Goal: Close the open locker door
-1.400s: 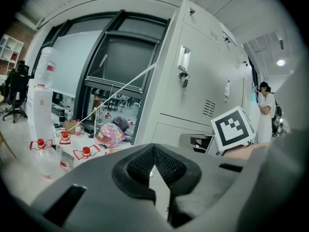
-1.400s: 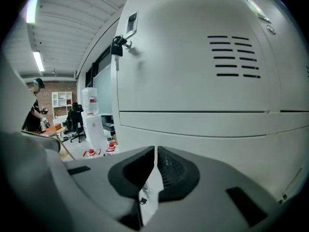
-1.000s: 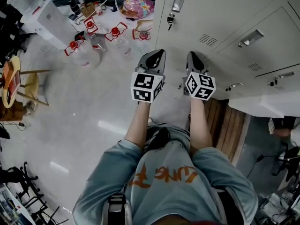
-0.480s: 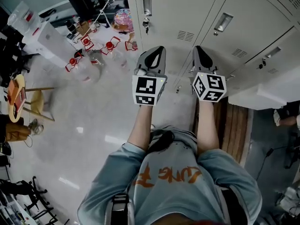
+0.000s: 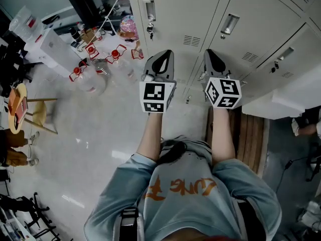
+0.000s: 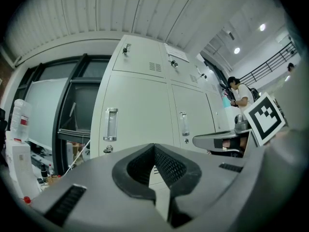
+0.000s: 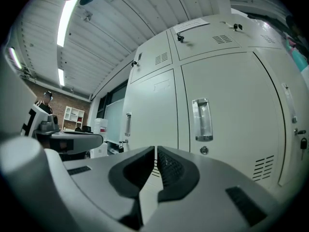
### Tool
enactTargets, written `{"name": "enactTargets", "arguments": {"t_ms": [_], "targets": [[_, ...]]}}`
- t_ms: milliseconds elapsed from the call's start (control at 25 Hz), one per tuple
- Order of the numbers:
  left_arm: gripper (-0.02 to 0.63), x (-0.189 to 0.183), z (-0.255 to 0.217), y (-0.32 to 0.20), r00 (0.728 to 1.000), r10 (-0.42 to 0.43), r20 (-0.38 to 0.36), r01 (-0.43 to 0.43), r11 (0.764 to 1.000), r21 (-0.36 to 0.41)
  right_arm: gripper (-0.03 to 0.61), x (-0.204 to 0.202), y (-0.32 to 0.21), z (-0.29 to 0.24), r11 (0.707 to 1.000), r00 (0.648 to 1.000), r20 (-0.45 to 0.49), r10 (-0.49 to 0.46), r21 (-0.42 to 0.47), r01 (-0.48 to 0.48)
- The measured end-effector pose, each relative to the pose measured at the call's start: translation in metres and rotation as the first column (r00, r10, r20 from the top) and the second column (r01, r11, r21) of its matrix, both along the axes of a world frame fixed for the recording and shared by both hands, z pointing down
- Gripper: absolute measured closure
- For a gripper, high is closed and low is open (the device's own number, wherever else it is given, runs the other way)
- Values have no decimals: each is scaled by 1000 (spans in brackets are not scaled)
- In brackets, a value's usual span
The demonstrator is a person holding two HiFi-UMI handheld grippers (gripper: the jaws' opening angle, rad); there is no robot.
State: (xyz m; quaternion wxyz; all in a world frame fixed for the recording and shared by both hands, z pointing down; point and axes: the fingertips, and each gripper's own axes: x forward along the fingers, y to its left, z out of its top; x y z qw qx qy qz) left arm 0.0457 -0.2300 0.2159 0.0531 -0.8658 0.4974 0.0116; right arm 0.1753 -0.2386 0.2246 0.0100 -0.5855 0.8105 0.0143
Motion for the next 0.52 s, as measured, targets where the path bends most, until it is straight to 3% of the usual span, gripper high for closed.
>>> {"name": "enactTargets", "arguments": {"t_ms": [520], "targets": [[595,-5,1,-8,1000,3,-18,-2,1000,6,541,-12,-8,-13,998,998,-39,-54,42,56]]}}
